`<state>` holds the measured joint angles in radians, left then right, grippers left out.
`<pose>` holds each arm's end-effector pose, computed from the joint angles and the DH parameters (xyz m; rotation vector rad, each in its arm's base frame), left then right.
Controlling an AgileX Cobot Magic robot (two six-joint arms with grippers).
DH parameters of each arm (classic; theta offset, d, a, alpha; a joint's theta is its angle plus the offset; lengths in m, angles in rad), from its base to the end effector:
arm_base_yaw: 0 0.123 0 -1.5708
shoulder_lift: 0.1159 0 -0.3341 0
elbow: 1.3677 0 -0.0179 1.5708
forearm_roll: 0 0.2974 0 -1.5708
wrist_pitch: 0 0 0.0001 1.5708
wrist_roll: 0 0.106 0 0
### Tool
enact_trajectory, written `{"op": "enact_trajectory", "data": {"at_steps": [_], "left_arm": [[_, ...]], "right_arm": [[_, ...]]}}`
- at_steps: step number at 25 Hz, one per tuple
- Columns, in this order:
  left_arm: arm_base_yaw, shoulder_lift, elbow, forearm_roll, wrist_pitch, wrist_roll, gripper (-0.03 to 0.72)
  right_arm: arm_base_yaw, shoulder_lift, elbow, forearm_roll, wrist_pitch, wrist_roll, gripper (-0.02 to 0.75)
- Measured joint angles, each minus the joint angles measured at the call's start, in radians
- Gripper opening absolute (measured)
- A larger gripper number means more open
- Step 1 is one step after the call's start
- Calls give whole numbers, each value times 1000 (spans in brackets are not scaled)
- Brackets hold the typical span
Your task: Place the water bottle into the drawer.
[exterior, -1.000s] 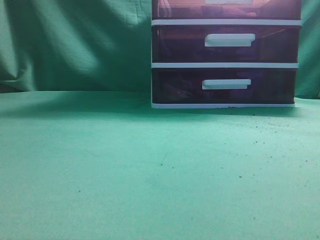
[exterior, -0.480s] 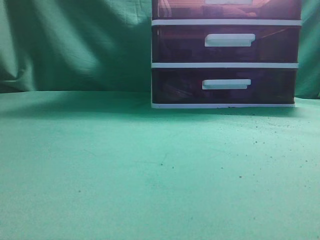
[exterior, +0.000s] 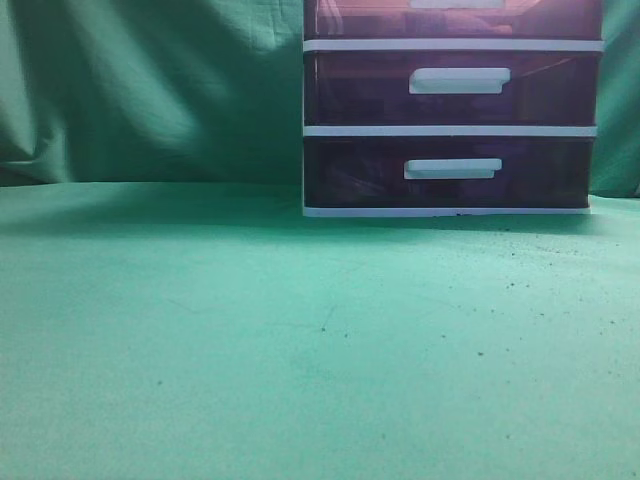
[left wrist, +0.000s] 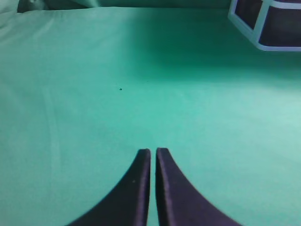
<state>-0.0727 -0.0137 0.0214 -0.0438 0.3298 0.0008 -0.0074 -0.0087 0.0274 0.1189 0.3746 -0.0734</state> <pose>0.0651 -0.0063 0.1722 0.0392 1.8213 -0.0931 0.0644 0.0041 0.1652 0.0120 1.8746 0.0613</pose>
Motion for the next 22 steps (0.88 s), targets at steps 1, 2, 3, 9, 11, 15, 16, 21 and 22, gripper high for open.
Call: {"op": "enact_trajectory", "data": {"at_steps": [1, 2, 3, 9, 11, 15, 16, 21, 22], "left_arm": [[4, 0, 0, 0, 2, 0, 0], [7, 0, 0, 1, 5, 6, 0], [9, 0, 0, 1, 7, 17, 0], [9, 0, 0, 2, 18, 44, 0], [9, 0, 0, 2, 18, 44, 0], [9, 0, 0, 2, 19, 44, 0], [9, 0, 0, 2, 19, 44, 0], [9, 0, 0, 2, 19, 44, 0], [9, 0, 0, 2, 19, 44, 0]], "right_arm": [[0, 0, 0, 0, 0, 0, 0], [0, 0, 0, 0, 0, 0, 0], [0, 0, 0, 0, 0, 0, 0], [0, 0, 0, 0, 0, 0, 0], [0, 0, 0, 0, 0, 0, 0], [0, 0, 0, 0, 0, 0, 0], [0, 0, 0, 0, 0, 0, 0], [0, 0, 0, 0, 0, 0, 0], [0, 0, 0, 0, 0, 0, 0]]}}
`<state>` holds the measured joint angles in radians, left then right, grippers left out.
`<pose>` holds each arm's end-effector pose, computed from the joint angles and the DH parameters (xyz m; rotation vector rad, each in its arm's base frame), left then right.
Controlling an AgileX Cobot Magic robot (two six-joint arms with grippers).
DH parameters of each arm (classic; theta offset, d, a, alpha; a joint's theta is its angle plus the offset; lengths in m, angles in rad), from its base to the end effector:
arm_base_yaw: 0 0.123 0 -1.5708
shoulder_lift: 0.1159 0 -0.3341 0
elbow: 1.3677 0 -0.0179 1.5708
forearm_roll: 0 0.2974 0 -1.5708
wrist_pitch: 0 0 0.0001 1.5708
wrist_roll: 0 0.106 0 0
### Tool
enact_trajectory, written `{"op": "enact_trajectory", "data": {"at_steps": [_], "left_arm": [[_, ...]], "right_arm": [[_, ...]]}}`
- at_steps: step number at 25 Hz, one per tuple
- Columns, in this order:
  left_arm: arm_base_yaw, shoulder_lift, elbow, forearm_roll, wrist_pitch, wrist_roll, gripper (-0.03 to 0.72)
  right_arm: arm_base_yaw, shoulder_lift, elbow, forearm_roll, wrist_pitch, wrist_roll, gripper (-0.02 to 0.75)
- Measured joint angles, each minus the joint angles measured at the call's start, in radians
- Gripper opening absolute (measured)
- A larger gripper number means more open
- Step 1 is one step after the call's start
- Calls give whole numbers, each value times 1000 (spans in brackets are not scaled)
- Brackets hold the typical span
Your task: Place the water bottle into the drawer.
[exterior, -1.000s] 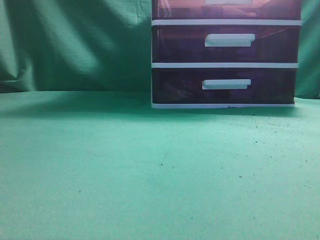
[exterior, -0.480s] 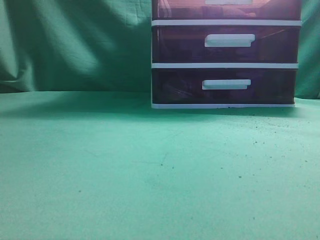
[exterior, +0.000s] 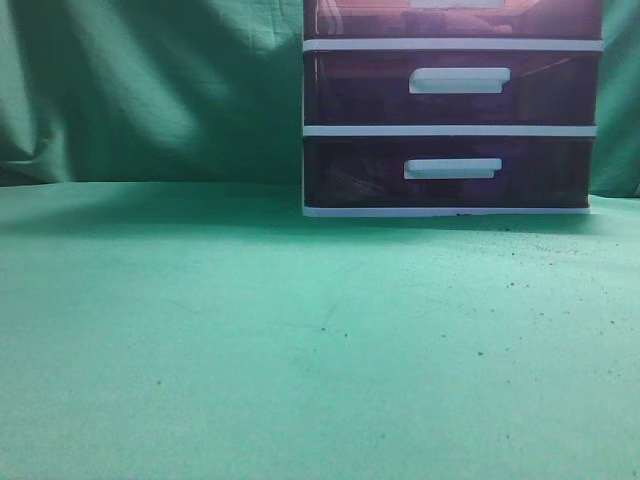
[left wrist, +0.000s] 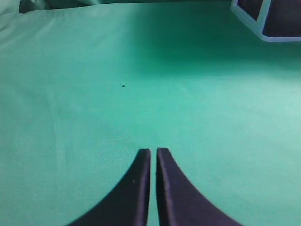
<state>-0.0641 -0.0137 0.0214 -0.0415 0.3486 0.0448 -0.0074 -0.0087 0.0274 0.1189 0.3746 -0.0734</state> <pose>0.0646 -0.0057 0.1703 0.0742 1.8384 -0.0539 0.0644 0.0041 0.1652 0.0120 1.8746 0.0613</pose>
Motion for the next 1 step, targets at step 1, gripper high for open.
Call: {"op": "enact_trajectory", "data": {"at_steps": [1], "left_arm": [[0, 0, 0, 0, 0, 0, 0]], "right_arm": [[0, 0, 0, 0, 0, 0, 0]]}}
